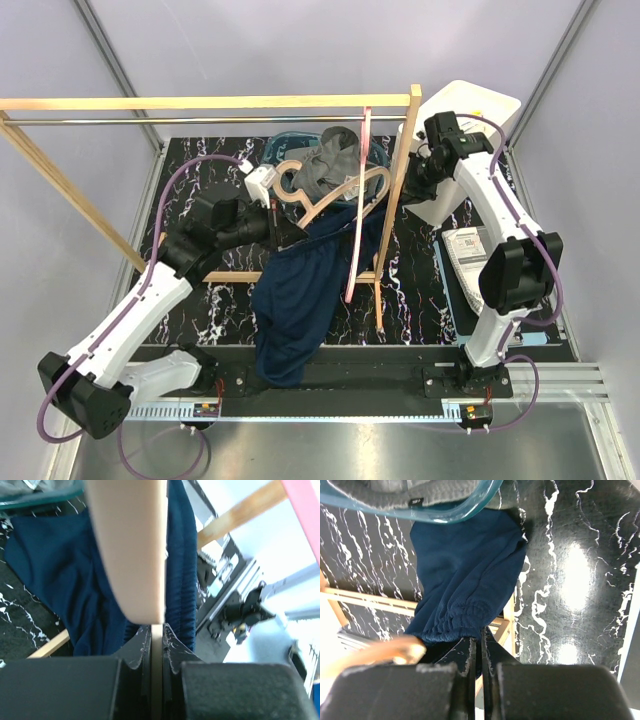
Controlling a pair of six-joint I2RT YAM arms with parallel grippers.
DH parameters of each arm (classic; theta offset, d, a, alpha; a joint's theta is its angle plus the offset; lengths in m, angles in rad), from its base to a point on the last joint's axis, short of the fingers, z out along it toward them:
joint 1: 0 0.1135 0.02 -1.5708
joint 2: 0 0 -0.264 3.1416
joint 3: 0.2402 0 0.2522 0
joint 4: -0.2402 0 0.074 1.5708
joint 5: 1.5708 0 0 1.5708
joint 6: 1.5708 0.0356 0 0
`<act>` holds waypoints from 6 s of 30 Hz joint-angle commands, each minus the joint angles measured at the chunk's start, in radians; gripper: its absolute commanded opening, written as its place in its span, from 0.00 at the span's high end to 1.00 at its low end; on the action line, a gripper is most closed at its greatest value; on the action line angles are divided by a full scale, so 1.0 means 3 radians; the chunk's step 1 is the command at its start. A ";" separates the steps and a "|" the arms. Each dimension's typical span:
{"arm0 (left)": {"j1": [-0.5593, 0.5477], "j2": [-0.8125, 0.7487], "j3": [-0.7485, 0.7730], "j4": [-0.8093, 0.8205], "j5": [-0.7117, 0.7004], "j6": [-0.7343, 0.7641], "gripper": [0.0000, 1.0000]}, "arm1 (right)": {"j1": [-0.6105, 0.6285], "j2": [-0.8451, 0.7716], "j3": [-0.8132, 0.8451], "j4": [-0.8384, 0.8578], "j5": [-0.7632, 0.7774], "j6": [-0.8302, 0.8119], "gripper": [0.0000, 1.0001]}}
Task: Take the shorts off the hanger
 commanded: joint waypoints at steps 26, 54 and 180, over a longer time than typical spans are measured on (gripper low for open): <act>0.0162 0.0396 -0.0211 0.2409 -0.2459 -0.1424 0.90 | -0.0037 -0.1013 -0.0673 0.0505 -0.0504 0.0080 1.00; 0.0331 -0.0319 0.0394 -0.0035 -0.2651 -0.1305 1.00 | -0.0108 -0.1228 0.0015 0.0361 0.0248 0.0549 1.00; 0.0331 -0.1552 -0.0109 -0.1191 -0.1074 -0.1526 1.00 | 0.0623 -0.1507 -0.2719 0.1211 0.1429 0.1051 1.00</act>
